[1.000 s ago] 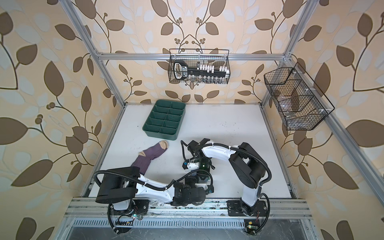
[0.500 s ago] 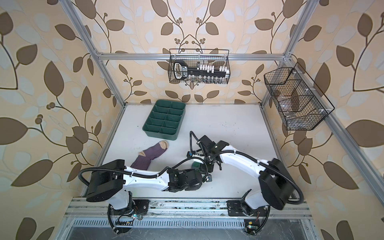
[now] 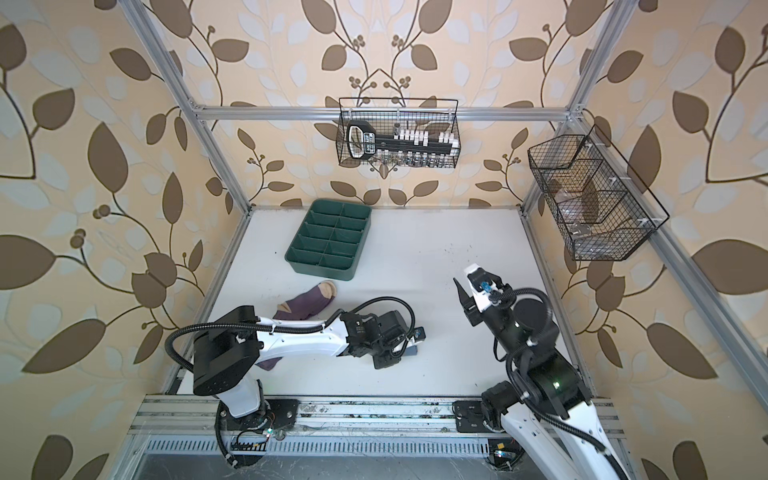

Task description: Roll the socks

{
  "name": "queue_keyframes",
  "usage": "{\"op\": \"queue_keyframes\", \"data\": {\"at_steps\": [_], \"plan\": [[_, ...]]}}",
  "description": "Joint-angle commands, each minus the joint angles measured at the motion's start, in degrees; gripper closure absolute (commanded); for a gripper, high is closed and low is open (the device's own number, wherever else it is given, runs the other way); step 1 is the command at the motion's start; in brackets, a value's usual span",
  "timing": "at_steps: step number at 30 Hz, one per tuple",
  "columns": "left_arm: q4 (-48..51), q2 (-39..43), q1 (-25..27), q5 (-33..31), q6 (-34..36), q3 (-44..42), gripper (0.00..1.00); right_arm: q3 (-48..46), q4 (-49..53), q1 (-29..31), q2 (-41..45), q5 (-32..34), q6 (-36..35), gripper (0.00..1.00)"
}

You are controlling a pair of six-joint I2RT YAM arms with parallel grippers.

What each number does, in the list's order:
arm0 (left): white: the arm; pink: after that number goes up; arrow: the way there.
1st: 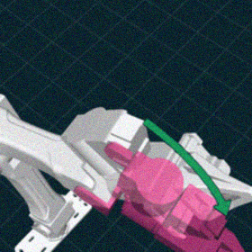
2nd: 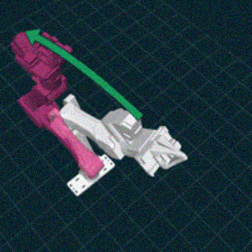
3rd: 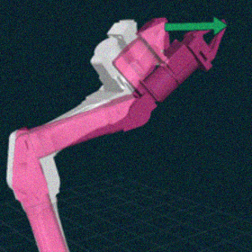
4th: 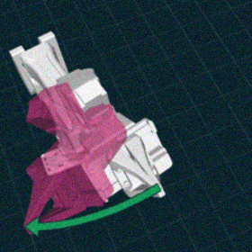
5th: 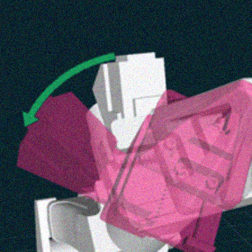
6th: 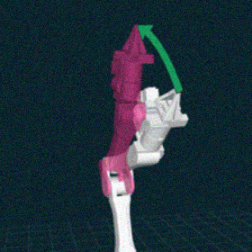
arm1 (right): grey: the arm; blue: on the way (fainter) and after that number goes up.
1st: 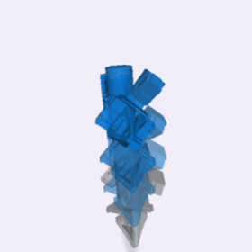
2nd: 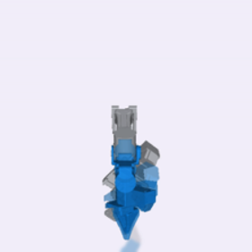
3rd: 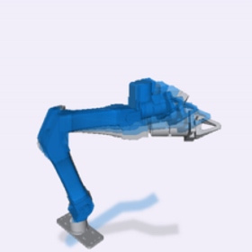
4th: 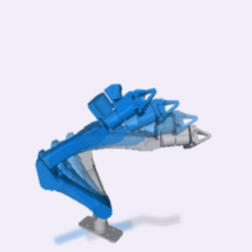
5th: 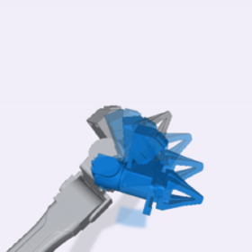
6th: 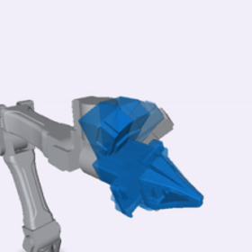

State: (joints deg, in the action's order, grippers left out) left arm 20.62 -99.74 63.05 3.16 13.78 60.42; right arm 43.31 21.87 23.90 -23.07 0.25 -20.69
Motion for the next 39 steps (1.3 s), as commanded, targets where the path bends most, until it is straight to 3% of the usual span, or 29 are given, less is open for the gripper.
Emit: {"op": "queue_keyframes", "data": {"at_steps": [1, 3, 6, 11, 13, 16, 20, 29, 33, 36, 39], "plan": [[10.3, -5.2, -3.6, 11.8, -3.4, 1.5, 0.96, -2.0, 9.3, 3.1, -0.2, -12.4, -10.5, 0.47], [11.7, -6.6, -5.3, 15.7, -3.9, 2.8, 0.96, -0.8, 19.6, 8.0, -3.5, -13.7, -16.9, 0.48], [12.3, -8.9, -7.5, 20.7, -3.8, 3.8, 0.96, -3.6, 25.8, 23.7, -7.2, 1.5, -19.2, 0.46], [13.0, -13.2, -10.4, 25.3, -3.4, 6.0, 0.97, -15.2, 14.9, 53.2, -11.4, 32.9, -18.1, 0.43], [13.0, -14.3, -11.1, 25.7, -3.8, 6.4, 0.97, -19.7, 6.9, 57.5, -15.1, 37.5, -20.1, 0.43], [12.9, -15.2, -11.5, 25.9, -3.8, 6.7, 0.97, -22.6, -5.4, 57.2, -21.9, 36.9, -24.1, 0.42], [13.2, -15.2, -11.8, 25.8, -3.7, 6.7, 0.97, -23.8, -17.0, 49.9, -32.3, 31.8, -28.0, 0.41], [13.7, -14.3, -11.9, 25.8, -3.4, 7.0, 0.97, -23.9, -30.6, 40.2, -50.5, 27.6, -30.4, 0.47], [13.8, -13.0, -11.9, 25.9, -3.4, 7.1, 0.95, -23.2, -30.3, 40.8, -56.7, 27.6, -28.4, 0.59], [13.0, -11.3, -11.9, 25.8, -3.8, 7.0, 0.91, -22.8, -28.2, 42.6, -58.6, 27.6, -26.4, 0.75], [11.0, -8.2, -11.9, 24.5, -5.0, 5.9, 0.79, -21.0, -20.9, 44.7, -57.8, 27.1, -23.6, 0.94]]}}
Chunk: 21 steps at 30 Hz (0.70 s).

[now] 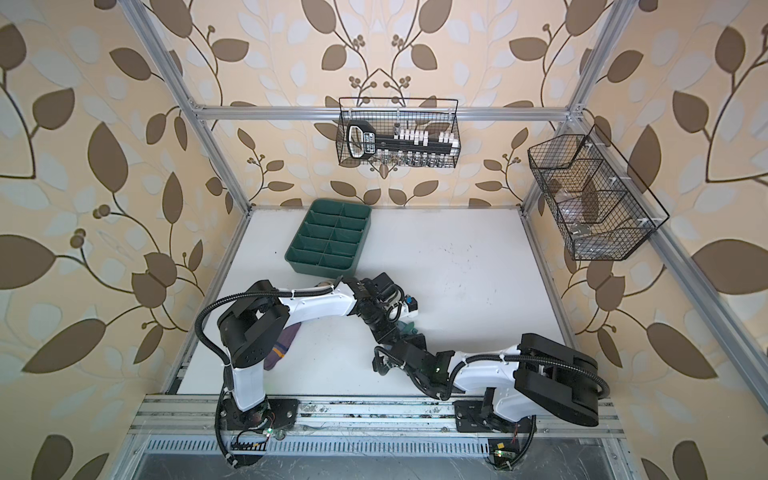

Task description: Roll the socks

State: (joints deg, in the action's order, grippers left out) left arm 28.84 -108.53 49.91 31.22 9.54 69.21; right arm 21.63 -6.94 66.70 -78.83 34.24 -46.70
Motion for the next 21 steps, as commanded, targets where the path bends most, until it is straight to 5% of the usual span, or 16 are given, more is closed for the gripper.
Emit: {"op": "queue_keyframes", "data": {"at_steps": [1, 8, 12, 16, 18, 21], "plan": [[1.6, 2.4, 1.2, -4.0, -1.2, -3.4, 0.74, 1.4, 10.6, 2.6, -1.4, -7.2, 3.3, 1.00], [-2.8, 17.4, 0.9, -10.1, -2.1, -5.6, 0.60, 7.6, 30.0, 3.0, 1.6, -10.6, 9.3, 1.00], [-4.1, 32.7, -0.7, -26.7, -2.3, -10.0, 0.56, 11.9, 40.5, 2.1, 0.2, -13.2, 14.2, 1.00], [-4.2, 50.5, -1.6, -48.7, 1.9, -15.6, 0.39, 16.2, 46.7, 0.6, -2.3, -17.5, 17.7, 1.00], [-2.7, 58.0, -2.1, -49.7, 6.2, -16.7, 0.29, 19.2, 49.5, -0.3, -4.3, -21.2, 18.3, 1.00], [6.5, 64.6, -2.1, -36.0, 12.7, -14.1, 0.18, 25.2, 54.6, -1.9, -9.3, -29.2, 18.7, 1.00]]}}
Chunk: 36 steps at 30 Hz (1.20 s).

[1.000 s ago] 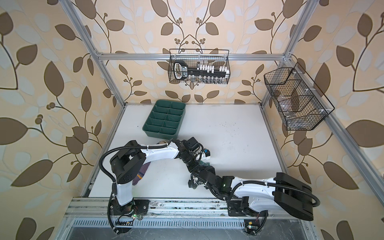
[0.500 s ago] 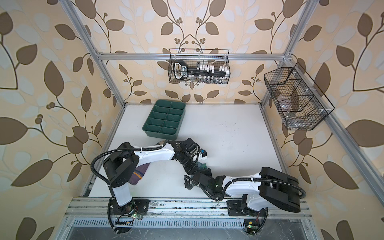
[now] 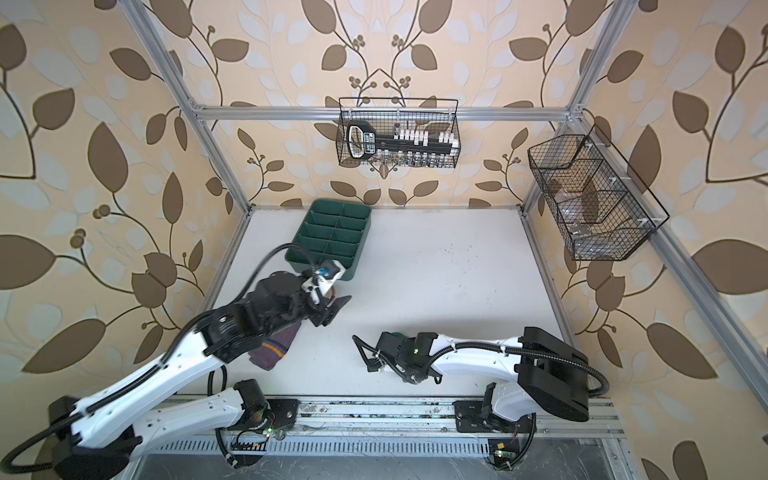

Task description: Roll the socks

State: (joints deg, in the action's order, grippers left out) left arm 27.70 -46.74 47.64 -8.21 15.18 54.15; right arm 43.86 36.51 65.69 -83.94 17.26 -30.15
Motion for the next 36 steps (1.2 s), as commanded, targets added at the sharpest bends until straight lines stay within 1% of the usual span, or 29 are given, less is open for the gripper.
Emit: {"op": "queue_keyframes", "data": {"at_steps": [1, 2, 3, 5, 6, 7, 9, 11, 13, 17, 22, 24, 25, 27, 29, 32, 34, 36], "plan": [[12.3, 3.6, 0.2, 10.4, 9.3, 2.6, 0.16, 5.3, 12.8, -1.5, -6.2, -14.7, 2.4, 1.00], [15.9, 3.7, 0.2, 17.5, 11.7, 3.9, 0.11, 7.7, 14.5, -2.2, -8.3, -17.6, 2.6, 0.99], [18.5, 3.0, 0.3, 21.4, 12.5, 5.0, 0.09, 9.3, 15.9, -2.8, -9.9, -19.3, 2.5, 0.98], [23.5, -0.4, 0.9, 24.6, 13.1, 7.6, 0.13, 13.6, 19.0, -4.6, -15.1, -22.9, 2.5, 0.98], [25.4, -2.2, 1.6, 24.5, 13.7, 8.4, 0.15, 15.3, 20.0, -5.3, -17.2, -23.5, 2.7, 0.98], [26.4, -4.0, 3.2, 22.4, 13.8, 8.7, 0.17, 17.4, 21.3, -6.2, -20.0, -23.9, 2.7, 0.98], [26.7, -7.0, 8.6, 16.4, 14.6, 8.3, 0.17, 20.9, 22.7, -7.7, -24.0, -24.7, 2.2, 0.97], [24.8, -10.1, 15.4, 8.2, 14.8, 6.8, 0.18, 24.1, 23.4, -8.9, -27.1, -25.4, 1.1, 0.96], [21.9, -13.0, 20.1, 1.7, 15.1, 4.6, 0.20, 26.7, 23.7, -10.0, -29.5, -26.1, 0.1, 0.95], [13.7, -17.8, 26.3, -9.2, 14.4, -0.6, 0.24, 30.3, 23.9, -11.1, -32.0, -26.4, -2.5, 0.94], [2.0, -25.5, 34.0, -20.2, 9.0, -6.1, 0.27, 31.8, 22.8, -14.0, -34.1, -28.4, -5.7, 0.92], [-0.5, -29.8, 35.8, -24.4, 4.5, -6.0, 0.28, 32.1, 22.6, -14.9, -34.9, -29.3, -6.6, 0.92], [-1.6, -32.5, 35.9, -24.7, 2.7, -5.6, 0.31, 32.4, 22.5, -15.2, -35.2, -29.6, -6.9, 0.92], [-3.8, -37.7, 36.1, -24.1, -0.2, -5.0, 0.32, 32.4, 22.2, -15.7, -35.6, -30.3, -7.3, 0.92], [-6.3, -41.3, 36.1, -22.8, -1.7, -4.6, 0.33, 32.1, 21.7, -16.1, -35.8, -30.8, -7.6, 0.92], [-11.4, -44.8, 36.1, -25.0, -2.8, -5.3, 0.33, 31.5, 21.4, -16.5, -36.3, -31.2, -7.6, 0.92], [-14.6, -46.0, 36.1, -27.6, -3.3, -6.1, 0.33, 30.9, 21.2, -16.5, -36.2, -31.6, -7.5, 0.92], [-17.1, -46.7, 36.0, -28.3, -3.2, -7.0, 0.32, 30.4, 20.7, -16.5, -36.0, -32.3, -7.6, 0.92]]}}
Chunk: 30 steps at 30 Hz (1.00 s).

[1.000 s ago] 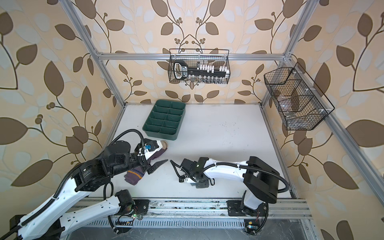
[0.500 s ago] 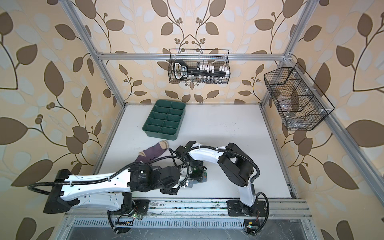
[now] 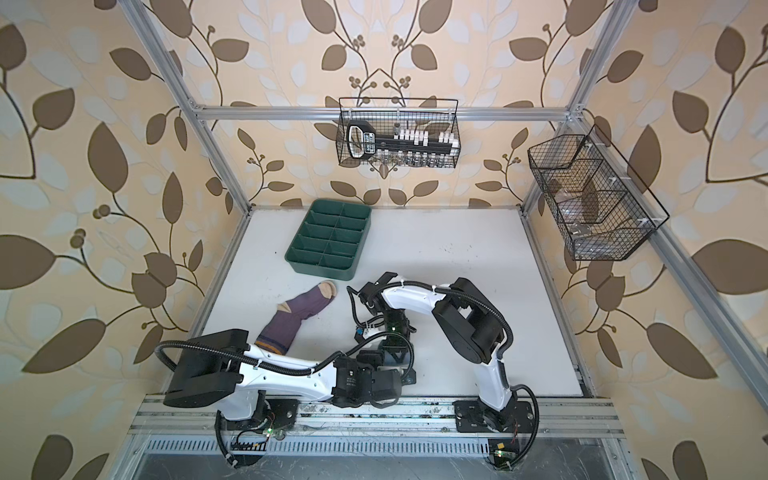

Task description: Roll the socks

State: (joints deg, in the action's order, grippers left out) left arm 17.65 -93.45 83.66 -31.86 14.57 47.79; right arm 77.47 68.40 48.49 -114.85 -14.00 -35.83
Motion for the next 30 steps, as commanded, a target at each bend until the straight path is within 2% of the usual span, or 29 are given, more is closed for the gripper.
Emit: {"op": "queue_keyframes", "data": {"at_steps": [1, 5, 12, 15, 16, 20, 22, 27, 30], "plan": [[-8.1, -0.4, -0.1, -4.2, -2.6, -1.0, 0.32, -3.5, -11.5, 0.7, -4.9, -1.4, -1.9, 0.92], [-10.2, -2.8, -0.4, -1.7, -2.7, -1.2, 0.38, -4.3, -12.6, 0.7, -3.8, -2.4, -1.8, 0.92], [-10.3, -6.2, -2.5, 1.0, -5.9, -0.7, 0.78, -8.2, -16.4, 0.3, 2.1, -4.4, -1.9, 0.92], [-10.0, -5.2, -3.3, 4.8, -7.3, -0.8, 0.90, -11.1, -20.2, -0.4, 6.0, -5.1, -1.8, 0.86], [-10.0, -4.9, -3.6, 6.1, -7.7, -1.0, 0.94, -12.1, -21.5, -0.8, 7.6, -5.8, -1.8, 0.80], [-9.3, -3.9, -4.0, 12.1, -8.1, -2.1, 0.99, -17.1, -29.1, -2.3, 15.0, -5.0, -0.2, 0.57], [-8.3, -3.4, -4.0, 14.5, -8.3, -2.4, 0.99, -20.5, -35.0, -3.5, 20.1, -1.1, 2.1, 0.49], [-4.4, -1.7, -5.2, 19.8, -9.4, -1.5, 1.00, -28.0, -46.4, -10.1, 35.2, 2.8, 7.8, 0.41], [-1.9, -0.5, -6.8, 21.9, -9.8, -0.7, 1.00, -30.8, -50.6, -13.9, 46.6, 8.1, 10.2, 0.39]]}}
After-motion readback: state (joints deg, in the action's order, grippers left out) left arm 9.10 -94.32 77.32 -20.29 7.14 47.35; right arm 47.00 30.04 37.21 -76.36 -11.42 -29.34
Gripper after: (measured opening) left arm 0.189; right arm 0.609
